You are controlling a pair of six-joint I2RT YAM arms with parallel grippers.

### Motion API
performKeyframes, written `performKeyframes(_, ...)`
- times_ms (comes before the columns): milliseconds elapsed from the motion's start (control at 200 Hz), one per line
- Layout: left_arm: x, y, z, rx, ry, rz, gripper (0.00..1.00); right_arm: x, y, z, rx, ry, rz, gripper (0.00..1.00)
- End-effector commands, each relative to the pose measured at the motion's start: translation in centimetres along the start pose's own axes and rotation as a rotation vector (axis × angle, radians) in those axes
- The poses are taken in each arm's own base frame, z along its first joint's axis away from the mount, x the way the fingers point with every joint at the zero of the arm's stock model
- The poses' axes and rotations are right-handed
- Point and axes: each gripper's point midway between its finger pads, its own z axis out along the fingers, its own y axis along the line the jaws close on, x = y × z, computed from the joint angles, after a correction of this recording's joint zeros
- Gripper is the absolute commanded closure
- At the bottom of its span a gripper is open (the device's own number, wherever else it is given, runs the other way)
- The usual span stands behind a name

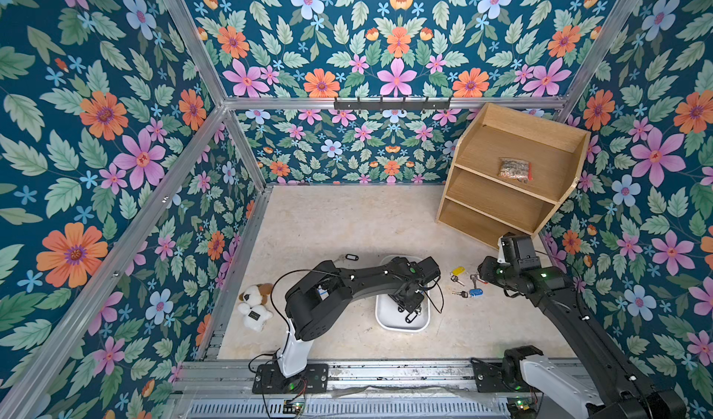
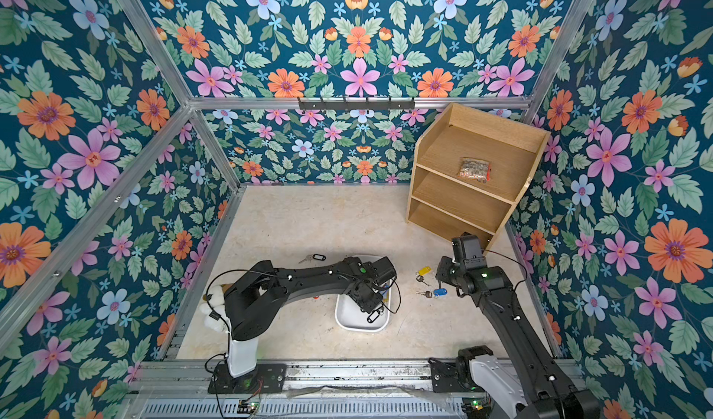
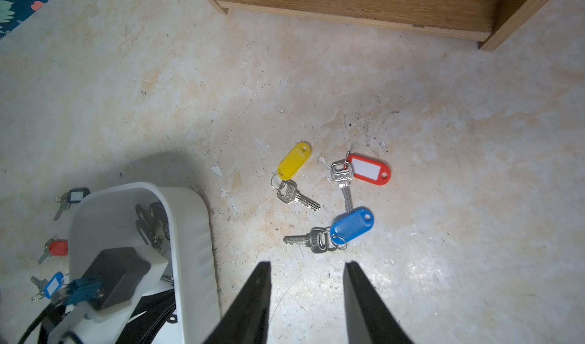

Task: Take the keys out of the storage box
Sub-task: Pick up the key from the storage box, then place the key at the center of the board.

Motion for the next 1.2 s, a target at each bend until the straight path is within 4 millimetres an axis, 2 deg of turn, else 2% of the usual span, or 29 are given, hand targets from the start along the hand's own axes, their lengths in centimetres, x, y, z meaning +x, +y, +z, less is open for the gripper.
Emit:
performKeyframes(0, 0.6, 0.9, -0.1, -0.042, 0.022, -0.006, 0.98, -0.1, 0.0, 0.1, 0.0, -0.007, -0.004, 0.59)
performKeyframes(220, 0.2, 1.2, -1.7, -0.046, -0.005, -0.022, 1.0, -0.1, 0.0, 0.1, 0.0, -0.007, -0.003, 0.59)
performKeyframes(490, -0.5, 2.0, -4.6, -0.059, -0.07, -0.068, 1.0, -0.2, 0.0, 0.1, -0.001, -0.008, -0.003, 0.6)
performKeyframes(595, -0.5, 3.2, -6.2, -0.075, -0.101, -0.115, 1.0, -0.2, 0.1, 0.1, -0.001, -0.009, -0.003, 0.6)
performKeyframes(720, 0.0, 6.2, -8.6, -0.093, -0.153, -0.231, 1.0, -0.2, 0.1, 0.1, -0.002, -0.01, -0.004, 0.6)
performKeyframes(815, 1.1, 9.9, -10.6, -0.086, -0.202, -0.388, 1.0, -0.1, 0.1, 0.1, -0.003, -0.008, -0.003, 0.6)
performKeyframes(965, 4.7, 15.5, -12.6, -0.1, -0.269, -0.623, 1.0, -0.1, 0.2, 0.1, -0.006, -0.008, -0.006, 0.6)
performKeyframes(1080, 7.8, 17.3, -11.7, -0.098, -0.239, -0.736, 1.0, -0.1, 0.1, 0.2, -0.004, -0.006, -0.005, 0.6)
performKeyframes(1195, 10.2, 17.0, -9.3, -0.08, -0.175, -0.81, 1.0, -0.1, 0.2, 0.1, -0.006, -0.007, -0.005, 0.61)
